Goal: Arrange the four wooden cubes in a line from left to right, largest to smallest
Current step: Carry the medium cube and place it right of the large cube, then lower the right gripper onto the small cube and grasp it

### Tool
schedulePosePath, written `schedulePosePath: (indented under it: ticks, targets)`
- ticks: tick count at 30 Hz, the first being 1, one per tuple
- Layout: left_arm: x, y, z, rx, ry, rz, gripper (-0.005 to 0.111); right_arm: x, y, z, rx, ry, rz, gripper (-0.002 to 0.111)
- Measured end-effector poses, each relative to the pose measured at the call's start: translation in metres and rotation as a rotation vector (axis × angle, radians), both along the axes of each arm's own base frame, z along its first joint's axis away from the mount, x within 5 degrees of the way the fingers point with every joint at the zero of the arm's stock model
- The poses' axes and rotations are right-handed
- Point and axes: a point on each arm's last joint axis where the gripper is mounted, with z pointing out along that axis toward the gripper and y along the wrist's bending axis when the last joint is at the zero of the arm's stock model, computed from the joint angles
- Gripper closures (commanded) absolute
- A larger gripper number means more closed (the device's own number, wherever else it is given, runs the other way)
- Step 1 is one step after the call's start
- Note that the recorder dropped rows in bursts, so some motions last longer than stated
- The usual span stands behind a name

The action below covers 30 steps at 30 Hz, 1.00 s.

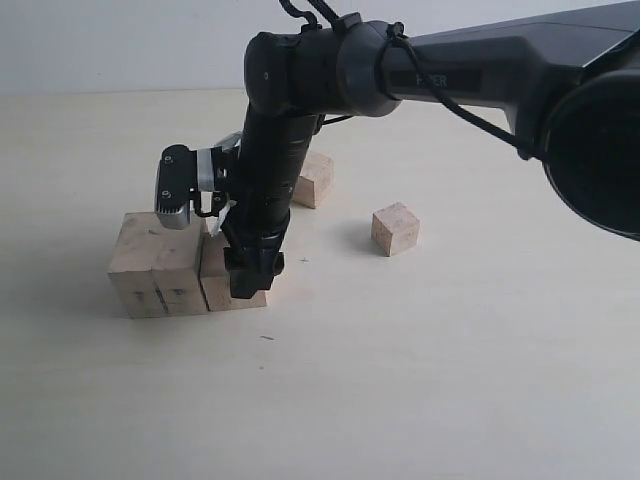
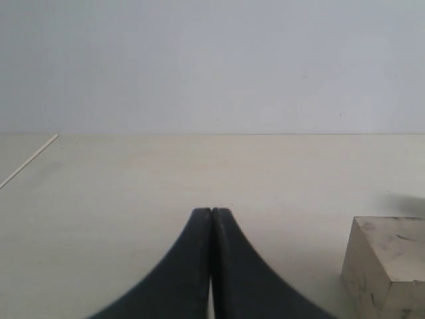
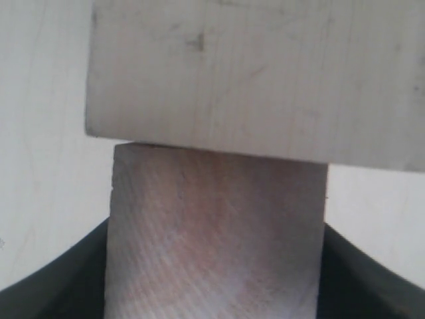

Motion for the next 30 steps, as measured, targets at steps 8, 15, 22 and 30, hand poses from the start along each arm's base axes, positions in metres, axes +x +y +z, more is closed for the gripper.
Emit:
schedulePosePath:
  ticks: [8,15,22,30]
  targets:
    - [0.0,0.0,0.0,0.0,0.0,0.0,0.107,0.001,0.002,0.0,0.016,-0.011,-0.008,0.041]
    - [0.0,0.0,0.0,0.0,0.0,0.0,0.107,0.004,0.004,-0.005,0.032,-0.034,-0.029,0.027]
    - [0.0,0.0,0.0,0.0,0.0,0.0,0.107,0.0,-0.002,0.049,0.081,-0.062,-0.109,0.025]
    - [0.0,0.0,0.0,0.0,0.0,0.0,0.107,0.008,-0.043,0.165,0.209,-0.295,-0.46,0.025]
